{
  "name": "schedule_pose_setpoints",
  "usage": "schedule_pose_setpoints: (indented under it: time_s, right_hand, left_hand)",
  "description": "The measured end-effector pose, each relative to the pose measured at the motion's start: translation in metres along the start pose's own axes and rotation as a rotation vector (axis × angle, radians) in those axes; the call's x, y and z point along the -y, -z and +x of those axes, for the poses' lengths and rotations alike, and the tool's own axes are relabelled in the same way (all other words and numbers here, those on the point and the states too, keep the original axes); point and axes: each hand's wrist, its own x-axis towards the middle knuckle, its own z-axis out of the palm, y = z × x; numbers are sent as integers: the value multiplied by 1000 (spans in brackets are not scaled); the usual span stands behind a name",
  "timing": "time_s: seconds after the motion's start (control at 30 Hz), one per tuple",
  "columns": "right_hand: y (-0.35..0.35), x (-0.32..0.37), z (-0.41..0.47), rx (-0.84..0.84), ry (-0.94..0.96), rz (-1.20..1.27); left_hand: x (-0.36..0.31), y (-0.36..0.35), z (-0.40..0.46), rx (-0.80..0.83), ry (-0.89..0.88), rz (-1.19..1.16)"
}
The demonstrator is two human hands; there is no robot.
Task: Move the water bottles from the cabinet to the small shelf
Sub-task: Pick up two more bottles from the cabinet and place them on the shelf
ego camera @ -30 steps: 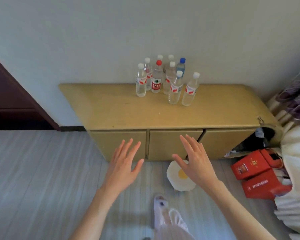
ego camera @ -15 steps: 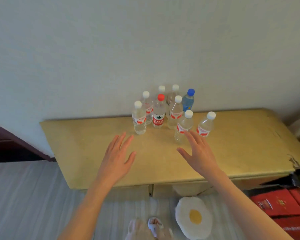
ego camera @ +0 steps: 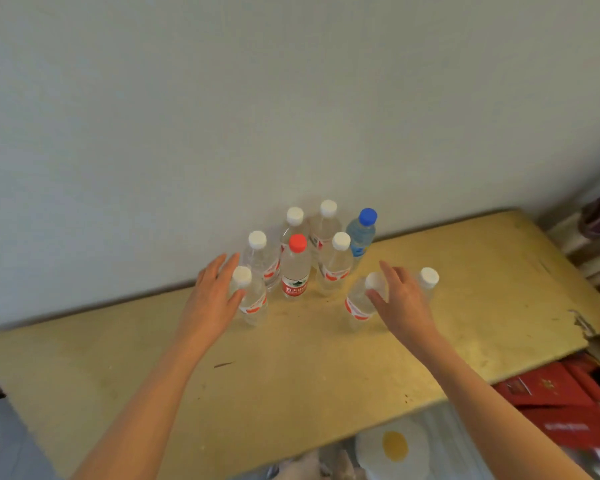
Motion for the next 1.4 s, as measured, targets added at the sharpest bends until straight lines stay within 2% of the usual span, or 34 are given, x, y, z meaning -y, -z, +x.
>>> schedule_pose_setpoints:
  time_s: [0.1, 0.47, 0.63, 0.77, 0.9, 1.1, 1.2, 1.4]
  right_hand:
    - [-6, 5, 9, -12, -38, 9]
    - [-20, 16, -1, -114, -137, 74]
    - [-22, 9, -31, -122, -68, 39]
    - [-14, -5, -75, -195, -99, 99]
    - [1, -21, -141, -316, -235, 155]
    - [18, -59, -285, -490, -433, 200]
    - [26, -82, -368, -608, -534, 165]
    - [36, -119, -542, -782, -679, 81]
  left_hand:
    - [5, -10, 15, 51, -3, -68]
    - [9, -19, 17, 9, -35, -161]
    - [-4, -19, 4, 102, -108, -192]
    - [-29, -25, -12, 178, -217, -226]
    - [-71, -40, -41, 268, -397, -229]
    - [-152, -79, -119, 506, -748, -220]
    - [-201, -99, -172, 580, -941, -216]
    - [-287, -140, -313, 749, -1140, -305]
